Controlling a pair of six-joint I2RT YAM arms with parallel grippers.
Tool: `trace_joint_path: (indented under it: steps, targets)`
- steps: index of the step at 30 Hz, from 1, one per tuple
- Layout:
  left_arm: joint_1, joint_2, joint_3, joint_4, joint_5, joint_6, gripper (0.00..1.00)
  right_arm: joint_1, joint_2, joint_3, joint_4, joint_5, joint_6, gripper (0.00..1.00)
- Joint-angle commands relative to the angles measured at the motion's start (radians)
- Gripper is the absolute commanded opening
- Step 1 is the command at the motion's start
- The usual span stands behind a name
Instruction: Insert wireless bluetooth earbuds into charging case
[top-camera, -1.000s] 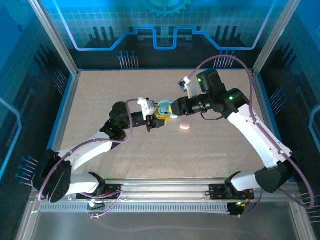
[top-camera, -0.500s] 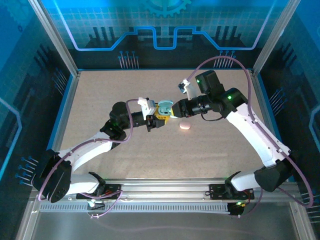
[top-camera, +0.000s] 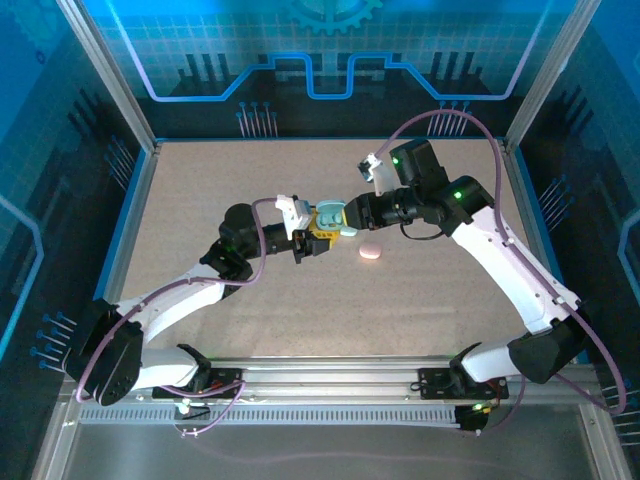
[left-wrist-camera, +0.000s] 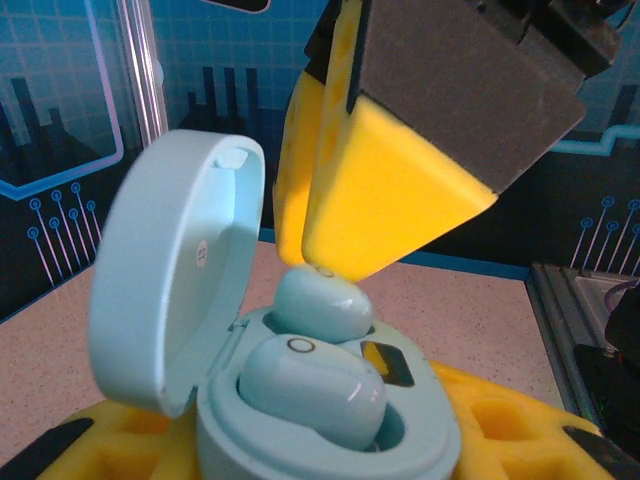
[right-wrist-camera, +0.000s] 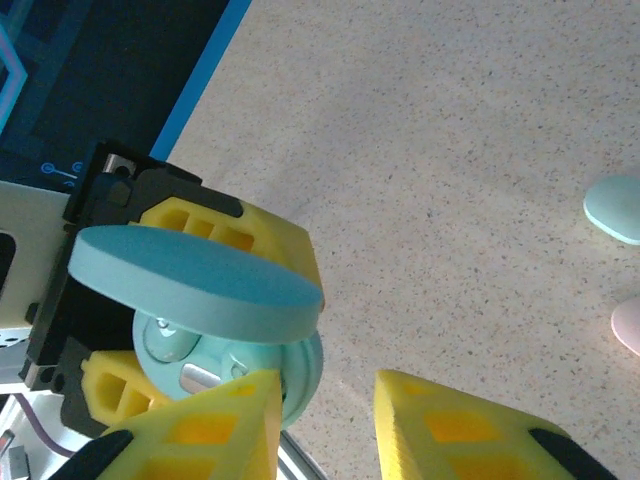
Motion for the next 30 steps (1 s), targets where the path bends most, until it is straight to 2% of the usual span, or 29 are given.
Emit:
trace_joint_path:
  steps: [1,8,14,18,23,26,30]
  targets:
    - [-0.005,-0.022,0.010,0.044,0.021,0.004,0.34,0.010,0.006,0.001,0.010,0.017,0.014,0.32]
    - [-0.006,-0.020,0.009,0.043,0.018,0.007,0.34,0.010,-0.002,-0.003,0.020,-0.010,0.016,0.32]
    - [-0.005,-0.019,0.010,0.043,0.012,0.011,0.34,-0.004,-0.059,-0.026,0.047,0.039,0.023,0.35]
    - [-0.006,-0.014,0.012,0.044,0.018,0.013,0.34,-0.040,-0.134,-0.099,0.141,0.077,0.078,0.38]
    - [-0.008,-0.008,0.018,0.044,0.026,0.014,0.34,-0.113,-0.184,-0.156,0.257,0.018,0.177,0.44]
    - [-0.014,-0.003,0.020,0.046,0.029,0.014,0.34,-0.126,-0.163,-0.147,0.291,-0.035,0.206,0.46]
    - [-0.024,0.003,0.027,0.041,0.029,0.012,0.34,-0.126,-0.107,-0.110,0.307,-0.105,0.238,0.55]
